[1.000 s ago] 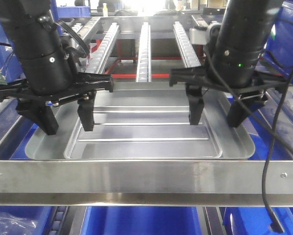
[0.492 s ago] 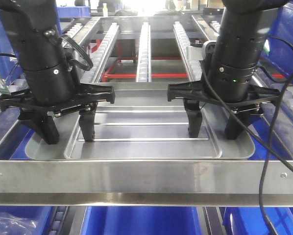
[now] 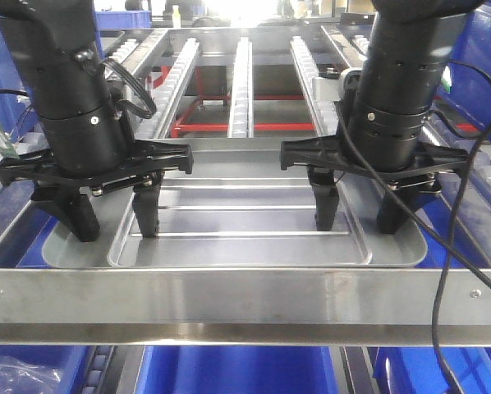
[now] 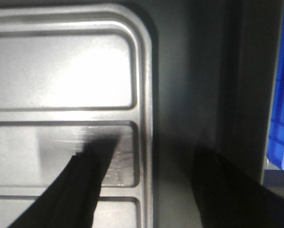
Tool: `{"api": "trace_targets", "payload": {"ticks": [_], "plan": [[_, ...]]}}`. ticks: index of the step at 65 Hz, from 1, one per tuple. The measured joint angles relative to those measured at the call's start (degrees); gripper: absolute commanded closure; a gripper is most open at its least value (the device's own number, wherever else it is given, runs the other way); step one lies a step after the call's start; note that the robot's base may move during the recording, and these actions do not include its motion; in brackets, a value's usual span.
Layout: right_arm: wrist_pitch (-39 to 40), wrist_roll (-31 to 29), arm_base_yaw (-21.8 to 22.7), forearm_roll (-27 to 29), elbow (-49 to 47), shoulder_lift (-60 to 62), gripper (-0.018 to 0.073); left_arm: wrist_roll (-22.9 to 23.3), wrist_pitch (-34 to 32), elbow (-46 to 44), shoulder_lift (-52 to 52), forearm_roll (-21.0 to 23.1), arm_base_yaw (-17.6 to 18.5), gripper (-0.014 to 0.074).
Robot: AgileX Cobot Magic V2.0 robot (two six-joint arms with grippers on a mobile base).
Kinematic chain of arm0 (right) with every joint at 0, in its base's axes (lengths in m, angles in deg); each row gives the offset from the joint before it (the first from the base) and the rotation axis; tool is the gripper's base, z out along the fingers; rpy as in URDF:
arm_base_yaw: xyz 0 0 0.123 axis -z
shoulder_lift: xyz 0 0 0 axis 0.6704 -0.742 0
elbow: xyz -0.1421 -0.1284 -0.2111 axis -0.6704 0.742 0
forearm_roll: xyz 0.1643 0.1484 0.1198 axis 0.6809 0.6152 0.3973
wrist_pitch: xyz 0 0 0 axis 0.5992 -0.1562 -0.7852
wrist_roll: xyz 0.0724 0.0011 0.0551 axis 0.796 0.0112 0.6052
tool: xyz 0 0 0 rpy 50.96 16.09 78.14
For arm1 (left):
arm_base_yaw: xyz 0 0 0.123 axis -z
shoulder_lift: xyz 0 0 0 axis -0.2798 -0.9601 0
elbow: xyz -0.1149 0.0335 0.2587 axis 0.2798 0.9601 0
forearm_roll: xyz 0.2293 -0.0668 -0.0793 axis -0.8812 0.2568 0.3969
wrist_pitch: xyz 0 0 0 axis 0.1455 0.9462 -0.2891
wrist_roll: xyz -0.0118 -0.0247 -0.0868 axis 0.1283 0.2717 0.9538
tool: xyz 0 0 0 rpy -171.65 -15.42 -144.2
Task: Grab silver tray and place in blue box
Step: 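Position both open grippers around the tray rims and descend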
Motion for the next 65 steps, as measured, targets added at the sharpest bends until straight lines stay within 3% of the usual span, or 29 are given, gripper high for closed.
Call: {"api": "trace_targets", "payload": {"ticks": [8, 27, 65], "plan": [[0.0, 0.0, 0.0, 0.0, 0.0, 0.0, 0.005, 0.0, 0.0, 0.0, 0.0, 0.0, 0.0, 0.0281], [0.0, -3.2, -0.1, 0.2, -0.2, 0.0, 0.0186, 0.0, 0.0, 0.0, 0.0, 0.0, 0.0, 0.0281], [-0.8, -3.6, -0.1, 0.3, -0.2, 0.0, 0.02, 0.0, 0.0, 0.0, 0.0, 0.0, 0.0, 0.0281]]}}
